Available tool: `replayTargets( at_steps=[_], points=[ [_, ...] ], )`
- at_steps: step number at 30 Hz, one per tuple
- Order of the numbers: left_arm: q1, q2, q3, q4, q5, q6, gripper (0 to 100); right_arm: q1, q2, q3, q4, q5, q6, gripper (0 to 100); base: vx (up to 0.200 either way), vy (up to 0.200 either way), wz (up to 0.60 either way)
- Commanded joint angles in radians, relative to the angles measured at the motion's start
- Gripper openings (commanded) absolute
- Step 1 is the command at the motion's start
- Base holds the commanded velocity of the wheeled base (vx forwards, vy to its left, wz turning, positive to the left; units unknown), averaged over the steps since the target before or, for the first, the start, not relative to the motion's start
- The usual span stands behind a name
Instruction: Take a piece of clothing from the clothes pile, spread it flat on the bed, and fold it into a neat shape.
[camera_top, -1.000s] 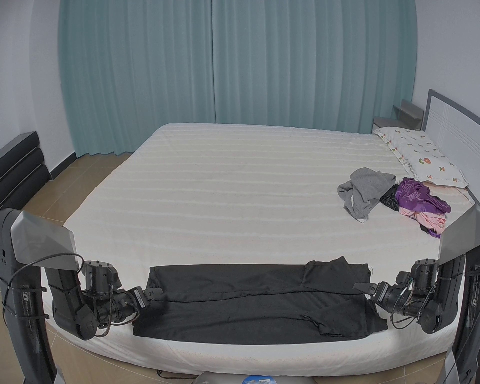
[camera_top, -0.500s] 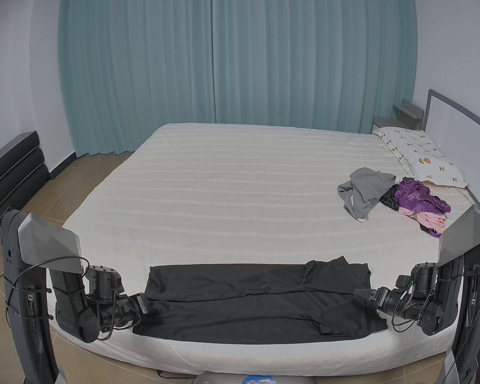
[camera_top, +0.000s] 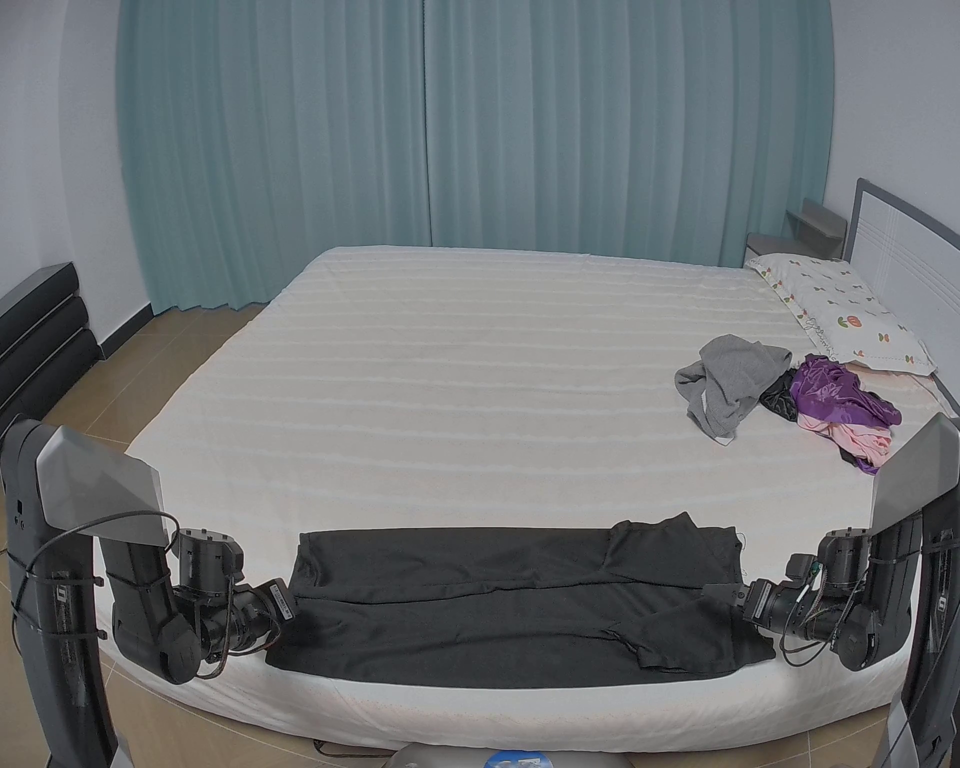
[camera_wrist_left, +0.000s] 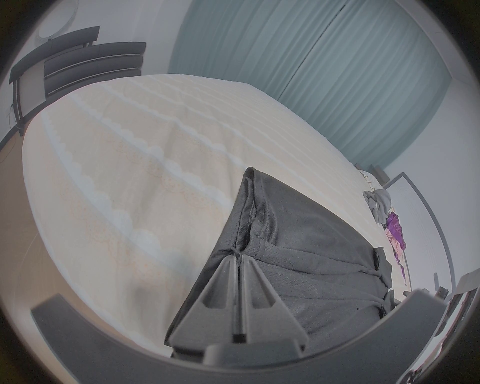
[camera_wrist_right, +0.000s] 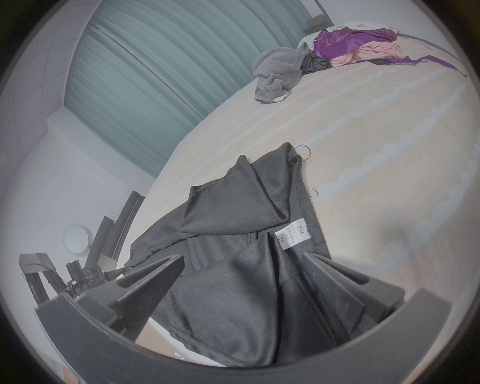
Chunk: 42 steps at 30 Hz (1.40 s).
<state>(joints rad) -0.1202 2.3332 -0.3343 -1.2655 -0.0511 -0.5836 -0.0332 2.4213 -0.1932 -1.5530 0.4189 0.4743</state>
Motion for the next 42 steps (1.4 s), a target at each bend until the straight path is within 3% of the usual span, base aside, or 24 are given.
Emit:
replayTargets(
  at_steps=[1,26,27,42],
  points=[
    [-0.003,-0.005,0.003,0.000,-0.001,-0.002,0,-0.011,0.024,-0.022,-0.015,0.006,-0.023,100,0.000,0.000,0.00],
    [-0.001,0.005,0.000,0.002,-0.001,-0.022,0,-0.010,0.107,-0.104,-0.015,0.032,-0.091,100,0.000,0.000,0.00],
    [-0.001,0.006,0.000,0.000,-0.001,-0.021,0,-0.011,0.108,-0.103,-0.015,0.032,-0.100,0,0.000,0.000,0.00],
    [0.010,0.003,-0.025,0.000,-0.001,-0.042,0,-0.065,0.076,-0.094,-0.015,0.034,-0.095,0,0.000,0.000,0.00]
  ],
)
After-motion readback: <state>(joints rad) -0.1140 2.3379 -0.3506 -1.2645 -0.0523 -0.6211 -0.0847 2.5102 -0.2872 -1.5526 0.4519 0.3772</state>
